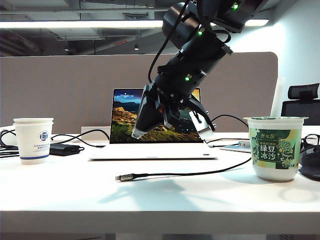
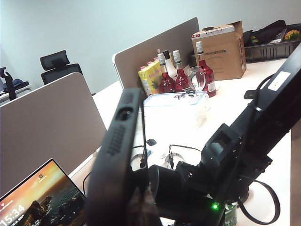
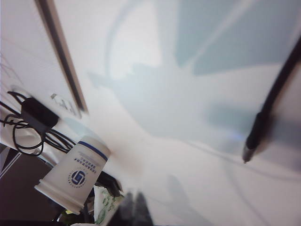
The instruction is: Pick up the black phone, pick up the charger plug, insert the charger plug into the phone's charging port, and finally place the connected phone back on the desk.
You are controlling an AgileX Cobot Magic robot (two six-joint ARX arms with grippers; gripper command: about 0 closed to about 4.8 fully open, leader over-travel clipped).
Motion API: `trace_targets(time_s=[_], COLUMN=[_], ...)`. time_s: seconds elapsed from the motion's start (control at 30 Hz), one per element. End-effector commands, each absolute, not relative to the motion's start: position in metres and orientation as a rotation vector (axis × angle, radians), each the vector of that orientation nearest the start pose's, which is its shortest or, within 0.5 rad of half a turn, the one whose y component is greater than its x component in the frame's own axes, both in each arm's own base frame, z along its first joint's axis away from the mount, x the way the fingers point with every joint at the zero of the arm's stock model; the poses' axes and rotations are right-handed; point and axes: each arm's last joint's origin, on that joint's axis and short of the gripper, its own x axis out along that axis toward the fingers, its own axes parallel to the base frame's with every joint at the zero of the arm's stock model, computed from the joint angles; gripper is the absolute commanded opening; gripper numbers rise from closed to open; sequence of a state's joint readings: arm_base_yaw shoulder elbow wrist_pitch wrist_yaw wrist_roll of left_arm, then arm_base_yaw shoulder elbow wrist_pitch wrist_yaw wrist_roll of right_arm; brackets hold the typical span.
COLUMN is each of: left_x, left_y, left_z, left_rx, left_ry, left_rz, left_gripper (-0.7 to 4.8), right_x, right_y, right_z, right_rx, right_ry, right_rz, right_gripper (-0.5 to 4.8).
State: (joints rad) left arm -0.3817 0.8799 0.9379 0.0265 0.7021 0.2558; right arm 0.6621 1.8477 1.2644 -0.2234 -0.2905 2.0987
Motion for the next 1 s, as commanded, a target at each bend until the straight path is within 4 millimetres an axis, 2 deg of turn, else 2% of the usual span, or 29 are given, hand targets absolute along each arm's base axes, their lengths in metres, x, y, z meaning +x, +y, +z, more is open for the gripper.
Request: trace_targets(time_s=[0.03,0.13,0.2,0.3,0.43,0.57,1.0], left_x=[0.159,0.159,0.159,0.159,0.160,0.160,0.160], left_y=[-0.084,-0.084,-0.084,-0.084,-0.084,-0.084,-0.084], left_z=[0.396,0.396,0.396,0.396,0.396,0.396,0.396], left_rx=[0.252,0.252,0.252,0.252,0.252,0.251,0.252], left_ry=[-0.283,-0.283,-0.283,-0.283,-0.283,-0.282,-0.282], left_rz=[-1.055,-1.055,-1.055,-1.054,-1.051,-1.052,-1.052], left_gripper=[-0.06,-0.06,-0.06,-0.06,-0.06,-0.06,-0.06], right_x=[0.306,0.304,0.301,0.295,0.294,0.293,0.300], right_y=[0.249,0.248,0.246,0.246,0.254,0.260,0.264], right_z=[0.213,0.233,0.238,0.231,0.219,0.210,0.211], right_rx=[1.644,1.586,1.547,1.500,1.474,1.450,1.475], right_ry=[1.393,1.426,1.448,1.502,1.591,1.606,1.436], right_rz=[-0.387,-0.509,-0.586,-0.655,-0.666,-0.673,-0.623], right_gripper=[-0.08,-0.08,-0.08,-0.08,-0.08,-0.08,-0.07])
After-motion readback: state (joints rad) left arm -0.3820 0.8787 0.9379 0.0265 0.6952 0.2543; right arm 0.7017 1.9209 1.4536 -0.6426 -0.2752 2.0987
